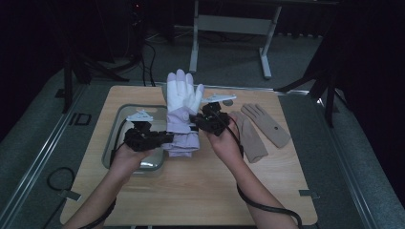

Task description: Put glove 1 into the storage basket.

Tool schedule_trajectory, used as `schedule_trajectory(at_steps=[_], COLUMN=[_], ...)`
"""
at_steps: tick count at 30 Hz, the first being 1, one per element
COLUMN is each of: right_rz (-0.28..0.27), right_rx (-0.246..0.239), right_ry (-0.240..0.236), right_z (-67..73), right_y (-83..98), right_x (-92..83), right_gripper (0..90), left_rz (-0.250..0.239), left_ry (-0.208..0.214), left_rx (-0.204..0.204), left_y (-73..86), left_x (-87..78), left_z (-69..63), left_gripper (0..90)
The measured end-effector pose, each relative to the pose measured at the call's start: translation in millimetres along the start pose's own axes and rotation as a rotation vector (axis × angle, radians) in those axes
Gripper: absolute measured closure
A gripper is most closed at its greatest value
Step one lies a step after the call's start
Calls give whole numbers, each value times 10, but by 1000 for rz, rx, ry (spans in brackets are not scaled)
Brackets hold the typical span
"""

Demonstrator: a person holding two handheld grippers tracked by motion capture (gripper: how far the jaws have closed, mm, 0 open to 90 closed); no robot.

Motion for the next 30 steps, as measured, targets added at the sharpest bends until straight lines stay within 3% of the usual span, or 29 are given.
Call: schedule_trajectory(at_steps=[11, 20, 24, 29, 30], right_rz=[17, 46, 71, 101, 110], right_rx=[-15, -29, -27, -22, -20], right_ry=[-47, -65, -70, -70, -67], right_z=[418, 753, 856, 882, 880], right_y=[-136, -168, -108, 7, 45], right_x=[318, 643, 813, 965, 1010], right_gripper=[806, 807, 806, 807, 807], left_rz=[-4, 2, 20, 53, 77], left_ry=[-45, -65, -58, -48, -41], left_rx=[-12, -55, -72, -92, -103], left_y=[162, 426, 574, 747, 849], left_x=[-346, -649, -697, -674, -629], left_z=[258, 550, 633, 701, 731], left_gripper=[759, 759, 758, 757, 757])
Point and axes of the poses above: each handheld gripper's, and its own axes: x roughly forward along the jaws, y roughly out of its underside, z roughly to its left, the point moved 10 cm from there along x, roughly forward along the jaws, and after that the axes turned 13 degrees about x, right-handed, at the moved point
